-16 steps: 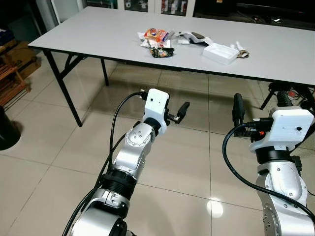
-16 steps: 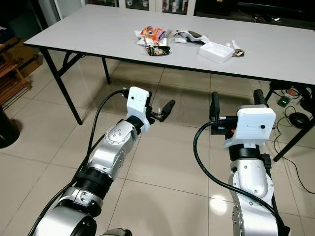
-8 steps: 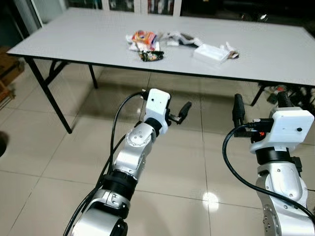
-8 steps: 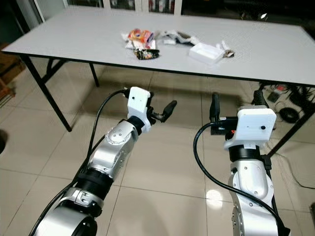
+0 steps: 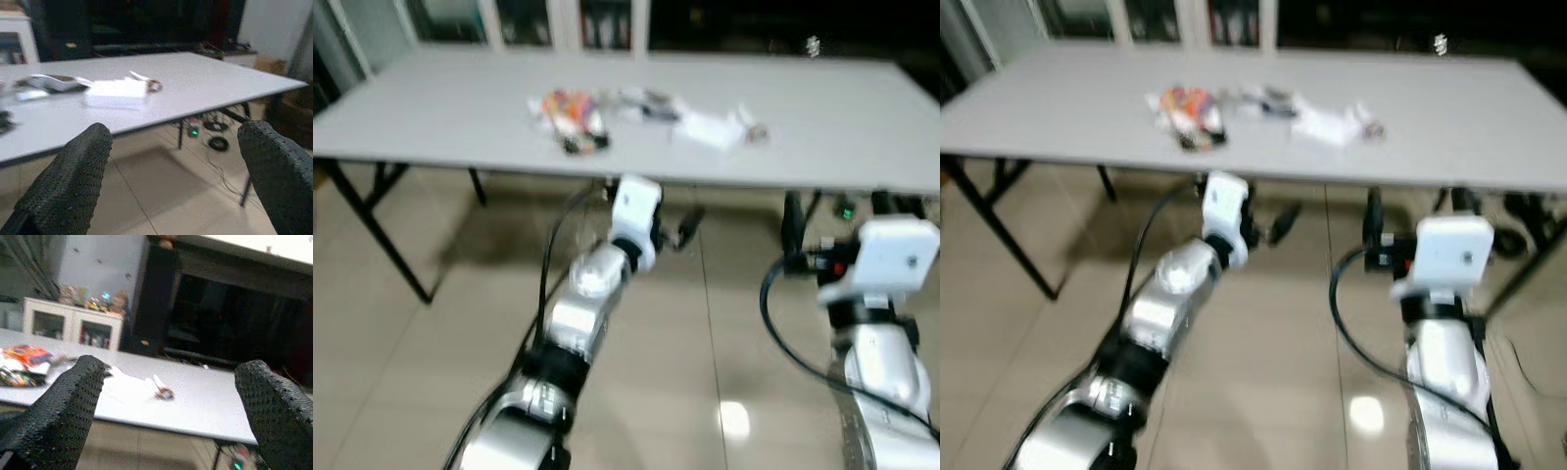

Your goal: Picking trash to rubbish bin

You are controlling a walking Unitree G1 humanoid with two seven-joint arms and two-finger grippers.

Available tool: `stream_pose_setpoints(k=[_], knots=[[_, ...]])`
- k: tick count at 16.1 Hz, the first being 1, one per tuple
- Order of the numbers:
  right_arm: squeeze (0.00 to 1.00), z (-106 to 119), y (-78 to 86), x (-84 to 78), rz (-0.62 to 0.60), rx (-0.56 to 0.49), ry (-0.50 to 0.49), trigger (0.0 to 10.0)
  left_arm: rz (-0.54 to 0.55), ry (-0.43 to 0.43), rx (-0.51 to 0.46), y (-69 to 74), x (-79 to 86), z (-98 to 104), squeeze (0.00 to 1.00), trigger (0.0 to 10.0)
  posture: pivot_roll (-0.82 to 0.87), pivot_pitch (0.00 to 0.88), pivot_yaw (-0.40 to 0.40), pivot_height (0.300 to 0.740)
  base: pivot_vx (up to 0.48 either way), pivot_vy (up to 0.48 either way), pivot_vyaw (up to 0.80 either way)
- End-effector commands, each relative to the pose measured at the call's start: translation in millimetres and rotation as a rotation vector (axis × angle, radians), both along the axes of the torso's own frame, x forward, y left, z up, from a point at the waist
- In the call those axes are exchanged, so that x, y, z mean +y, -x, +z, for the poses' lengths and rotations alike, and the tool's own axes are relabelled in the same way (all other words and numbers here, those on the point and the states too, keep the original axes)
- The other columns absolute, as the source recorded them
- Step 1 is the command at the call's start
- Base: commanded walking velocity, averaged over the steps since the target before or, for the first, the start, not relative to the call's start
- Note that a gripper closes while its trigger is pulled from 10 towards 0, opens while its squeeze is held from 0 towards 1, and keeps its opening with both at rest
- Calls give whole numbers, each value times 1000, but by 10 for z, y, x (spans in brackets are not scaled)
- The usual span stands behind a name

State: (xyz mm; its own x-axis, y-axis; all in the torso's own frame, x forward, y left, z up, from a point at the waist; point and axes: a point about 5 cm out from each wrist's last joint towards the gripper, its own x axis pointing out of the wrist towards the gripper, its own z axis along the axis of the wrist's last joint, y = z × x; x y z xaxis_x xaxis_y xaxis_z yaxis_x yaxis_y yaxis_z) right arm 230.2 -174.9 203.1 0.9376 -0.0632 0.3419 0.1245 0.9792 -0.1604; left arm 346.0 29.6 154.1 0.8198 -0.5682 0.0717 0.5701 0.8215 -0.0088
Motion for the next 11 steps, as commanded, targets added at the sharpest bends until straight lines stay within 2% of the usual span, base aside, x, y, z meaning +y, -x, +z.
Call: stream_pose_setpoints(k=[1,8,11], knots=[[0,2,-15,53,19,2,-5,10000,19,5,4,-18,44,6,0,10000,57,60,-27,740,480,0,0],[0,-2,-39,78,30,7,5,10000,24,0,4,-24,46,11,0,10000,63,56,-28,740,480,0,0],[0,-61,-57,75,19,45,26,10000,23,-4,4,-24,36,9,0,10000,61,53,-28,740,480,0,0]])
